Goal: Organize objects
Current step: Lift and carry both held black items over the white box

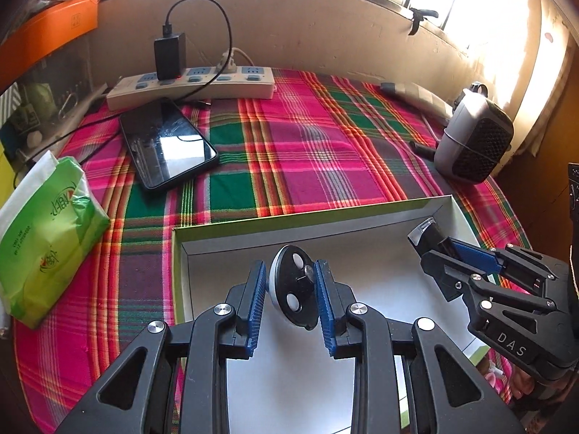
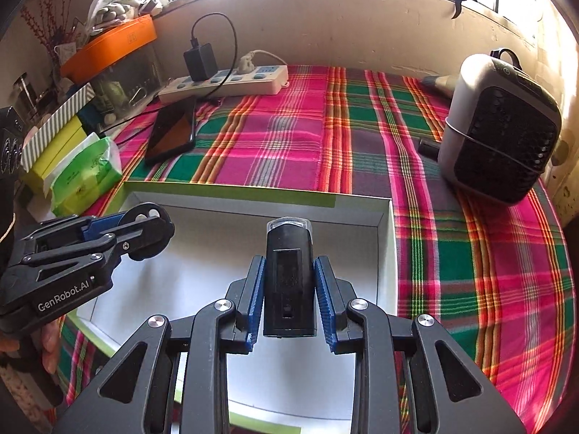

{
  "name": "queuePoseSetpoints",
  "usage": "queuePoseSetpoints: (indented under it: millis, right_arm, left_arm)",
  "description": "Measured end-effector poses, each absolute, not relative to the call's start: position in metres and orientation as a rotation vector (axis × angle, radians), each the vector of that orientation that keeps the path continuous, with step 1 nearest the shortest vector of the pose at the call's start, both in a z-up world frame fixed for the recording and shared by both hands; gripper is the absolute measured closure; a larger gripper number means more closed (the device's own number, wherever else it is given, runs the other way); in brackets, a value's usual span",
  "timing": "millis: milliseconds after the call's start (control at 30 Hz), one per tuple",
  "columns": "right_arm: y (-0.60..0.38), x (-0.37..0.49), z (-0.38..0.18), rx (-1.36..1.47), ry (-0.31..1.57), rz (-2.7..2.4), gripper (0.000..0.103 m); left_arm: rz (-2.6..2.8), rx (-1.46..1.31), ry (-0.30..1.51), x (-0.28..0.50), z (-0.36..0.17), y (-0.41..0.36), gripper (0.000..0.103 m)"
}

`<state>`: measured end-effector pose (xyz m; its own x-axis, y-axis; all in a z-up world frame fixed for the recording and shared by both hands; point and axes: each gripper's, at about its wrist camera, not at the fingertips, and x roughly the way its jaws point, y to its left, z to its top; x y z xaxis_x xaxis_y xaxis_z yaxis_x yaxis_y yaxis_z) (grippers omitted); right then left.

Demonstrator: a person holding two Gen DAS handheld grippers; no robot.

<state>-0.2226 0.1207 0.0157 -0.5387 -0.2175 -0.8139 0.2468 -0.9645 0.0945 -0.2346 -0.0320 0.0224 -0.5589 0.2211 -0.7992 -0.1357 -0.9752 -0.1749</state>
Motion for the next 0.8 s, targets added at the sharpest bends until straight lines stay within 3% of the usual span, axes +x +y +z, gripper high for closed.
queuePoseSetpoints:
  millis: [800]
  right_arm:
    - [0.122, -0.239, 0.003, 1.379, 0.05, -2.558, 0.074]
  left_arm:
    - [2.633, -1.386, -0.103, -0.247, 0.015, -0.032, 0.076]
